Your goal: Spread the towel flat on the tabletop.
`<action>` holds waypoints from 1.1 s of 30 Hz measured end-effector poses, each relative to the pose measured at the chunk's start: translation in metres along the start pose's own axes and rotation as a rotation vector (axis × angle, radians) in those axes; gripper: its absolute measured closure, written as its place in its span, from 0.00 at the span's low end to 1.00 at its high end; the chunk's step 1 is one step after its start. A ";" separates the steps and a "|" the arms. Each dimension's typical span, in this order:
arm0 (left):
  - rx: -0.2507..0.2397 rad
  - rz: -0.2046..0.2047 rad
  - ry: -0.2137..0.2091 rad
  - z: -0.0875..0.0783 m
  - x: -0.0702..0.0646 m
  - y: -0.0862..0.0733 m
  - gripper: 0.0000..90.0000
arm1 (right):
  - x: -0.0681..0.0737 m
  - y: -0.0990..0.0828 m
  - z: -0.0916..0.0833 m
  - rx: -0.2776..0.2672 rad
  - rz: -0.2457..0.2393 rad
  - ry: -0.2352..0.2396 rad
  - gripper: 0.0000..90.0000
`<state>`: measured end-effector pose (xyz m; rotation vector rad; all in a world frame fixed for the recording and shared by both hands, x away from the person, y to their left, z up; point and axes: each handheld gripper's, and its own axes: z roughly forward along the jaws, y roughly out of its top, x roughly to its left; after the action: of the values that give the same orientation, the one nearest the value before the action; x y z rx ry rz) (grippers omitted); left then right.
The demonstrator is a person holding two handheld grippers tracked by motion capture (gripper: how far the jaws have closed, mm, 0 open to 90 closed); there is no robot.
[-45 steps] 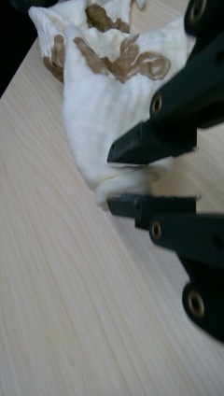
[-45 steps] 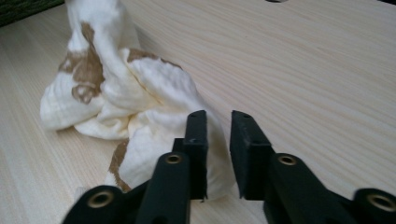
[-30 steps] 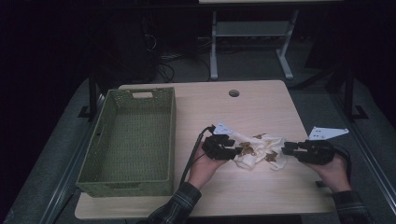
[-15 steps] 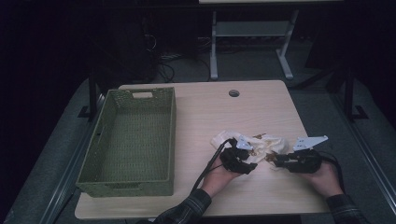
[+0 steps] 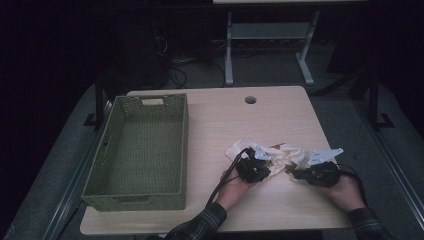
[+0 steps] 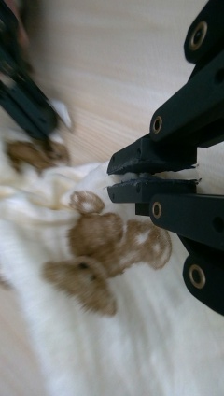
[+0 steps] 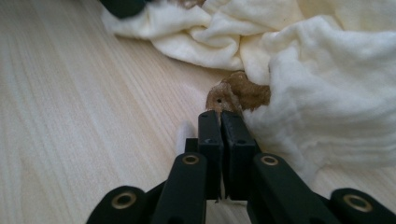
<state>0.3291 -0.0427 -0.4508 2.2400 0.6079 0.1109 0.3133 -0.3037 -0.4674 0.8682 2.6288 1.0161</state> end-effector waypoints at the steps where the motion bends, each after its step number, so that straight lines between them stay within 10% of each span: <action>1: 0.000 0.000 0.000 0.000 0.000 0.000 0.94 | 0.000 0.000 0.000 0.000 0.000 0.000 0.97; 13: -0.143 -0.094 0.078 -0.062 0.034 0.007 0.94 | -0.009 -0.003 -0.005 0.014 0.020 0.029 0.98; 24: -0.089 -0.229 0.241 -0.062 0.074 -0.015 0.93 | -0.022 -0.010 -0.012 0.020 0.050 0.001 0.98; 33: -0.111 -0.221 0.281 -0.069 0.070 -0.017 0.73 | -0.025 -0.012 -0.012 0.013 0.049 0.014 0.98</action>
<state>0.3655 0.0465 -0.4242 2.0501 0.9725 0.3425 0.3240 -0.3318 -0.4670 0.9360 2.6403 1.0219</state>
